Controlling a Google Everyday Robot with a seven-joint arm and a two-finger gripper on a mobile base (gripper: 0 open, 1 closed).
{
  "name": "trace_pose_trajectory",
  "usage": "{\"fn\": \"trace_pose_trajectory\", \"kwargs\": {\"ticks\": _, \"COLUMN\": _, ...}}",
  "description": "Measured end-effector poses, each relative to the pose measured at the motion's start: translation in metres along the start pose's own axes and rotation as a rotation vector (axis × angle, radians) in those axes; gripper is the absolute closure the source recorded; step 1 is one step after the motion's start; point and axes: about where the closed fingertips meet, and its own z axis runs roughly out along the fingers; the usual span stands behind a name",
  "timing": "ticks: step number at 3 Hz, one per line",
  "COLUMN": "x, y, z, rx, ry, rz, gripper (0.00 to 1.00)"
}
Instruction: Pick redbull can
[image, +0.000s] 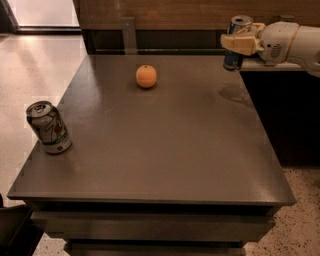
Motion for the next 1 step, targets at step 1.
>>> {"fn": "trace_pose_trajectory", "kwargs": {"ticks": 1, "x": -0.0021, "y": -0.0011, "z": -0.0002, "rx": 0.002, "ry": -0.001, "rz": -0.003, "gripper": 1.0}}
